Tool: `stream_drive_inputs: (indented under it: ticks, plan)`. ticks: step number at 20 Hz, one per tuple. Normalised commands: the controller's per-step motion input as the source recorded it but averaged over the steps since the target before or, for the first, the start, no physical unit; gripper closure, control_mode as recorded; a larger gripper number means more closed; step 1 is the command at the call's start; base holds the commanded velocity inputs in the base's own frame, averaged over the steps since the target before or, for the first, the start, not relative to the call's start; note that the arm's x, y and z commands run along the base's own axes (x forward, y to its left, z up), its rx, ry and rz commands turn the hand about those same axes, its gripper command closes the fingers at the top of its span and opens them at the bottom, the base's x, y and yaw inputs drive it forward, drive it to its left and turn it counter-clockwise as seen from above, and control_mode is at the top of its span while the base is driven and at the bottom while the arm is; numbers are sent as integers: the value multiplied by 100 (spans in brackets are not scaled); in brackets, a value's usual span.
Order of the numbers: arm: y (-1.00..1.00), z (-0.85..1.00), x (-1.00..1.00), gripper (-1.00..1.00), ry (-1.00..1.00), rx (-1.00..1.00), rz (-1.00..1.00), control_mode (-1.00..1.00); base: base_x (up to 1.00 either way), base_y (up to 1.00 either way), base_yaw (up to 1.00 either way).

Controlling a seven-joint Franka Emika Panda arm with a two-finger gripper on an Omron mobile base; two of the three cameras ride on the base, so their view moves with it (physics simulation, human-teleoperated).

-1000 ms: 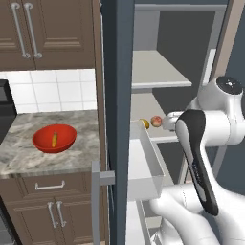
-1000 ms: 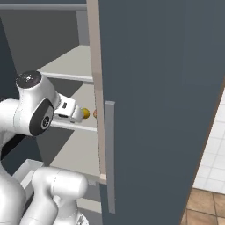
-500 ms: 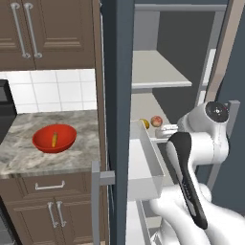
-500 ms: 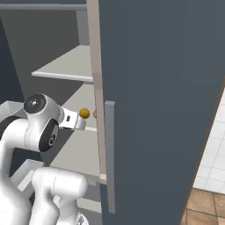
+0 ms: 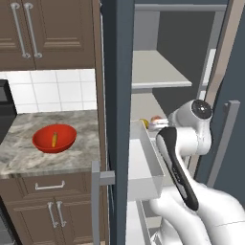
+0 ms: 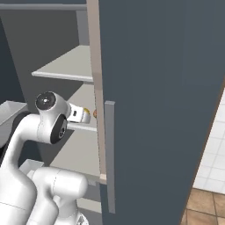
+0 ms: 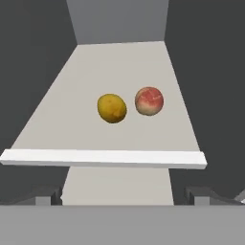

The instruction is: Take the lemon, peach, and carrot from the freezer and place them in the bowl on the counter.

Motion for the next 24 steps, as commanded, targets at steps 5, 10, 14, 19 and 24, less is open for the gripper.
stream_drive_inputs:
  ticks: [5, 10, 14, 19, 24]
  plan:
    - [21, 0, 33, -100, 2, 0, 0, -100, 0, 0, 0]
    - [7, -7, 26, -100, 1, 0, 0, -100, 0, 0, 0]
    - [0, -26, 27, -100, 0, 0, 2, -100, 0, 0, 0]
    - [0, -30, 23, -100, 0, 0, 0, -100, 0, 0, 0]
    - [0, -8, 27, -100, 6, 0, 0, -100, 0, 0, 0]
